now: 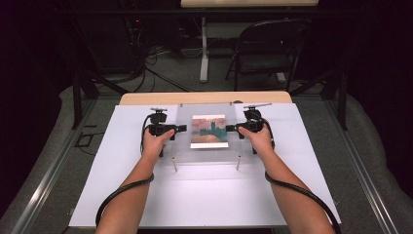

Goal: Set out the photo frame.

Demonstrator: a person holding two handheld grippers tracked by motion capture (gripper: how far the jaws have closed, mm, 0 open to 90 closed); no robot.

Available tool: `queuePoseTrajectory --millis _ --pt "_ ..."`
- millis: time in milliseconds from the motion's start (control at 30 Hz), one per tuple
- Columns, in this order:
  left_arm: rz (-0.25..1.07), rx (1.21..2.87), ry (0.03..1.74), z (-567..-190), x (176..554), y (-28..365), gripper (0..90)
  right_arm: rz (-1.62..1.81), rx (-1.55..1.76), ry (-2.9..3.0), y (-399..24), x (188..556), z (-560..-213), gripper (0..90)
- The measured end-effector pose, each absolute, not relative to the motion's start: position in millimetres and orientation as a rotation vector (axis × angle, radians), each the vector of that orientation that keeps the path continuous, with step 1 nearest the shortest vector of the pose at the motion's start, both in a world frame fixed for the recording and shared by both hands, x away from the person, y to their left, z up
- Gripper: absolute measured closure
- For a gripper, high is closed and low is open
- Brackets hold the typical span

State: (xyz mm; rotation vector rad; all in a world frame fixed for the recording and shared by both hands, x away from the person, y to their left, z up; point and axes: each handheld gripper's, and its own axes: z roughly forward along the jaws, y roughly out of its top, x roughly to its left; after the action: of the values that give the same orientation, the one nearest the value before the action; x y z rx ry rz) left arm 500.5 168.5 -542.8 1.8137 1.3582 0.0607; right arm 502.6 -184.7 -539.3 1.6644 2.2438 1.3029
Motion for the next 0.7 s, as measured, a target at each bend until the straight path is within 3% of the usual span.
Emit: queuePoseTrajectory --millis 700 --pt "-0.031 1.776 1.393 -546.4 503.9 169.5 30.8 1.319 1.706 2.259 -182.8 507.2 -541.8 27.3"
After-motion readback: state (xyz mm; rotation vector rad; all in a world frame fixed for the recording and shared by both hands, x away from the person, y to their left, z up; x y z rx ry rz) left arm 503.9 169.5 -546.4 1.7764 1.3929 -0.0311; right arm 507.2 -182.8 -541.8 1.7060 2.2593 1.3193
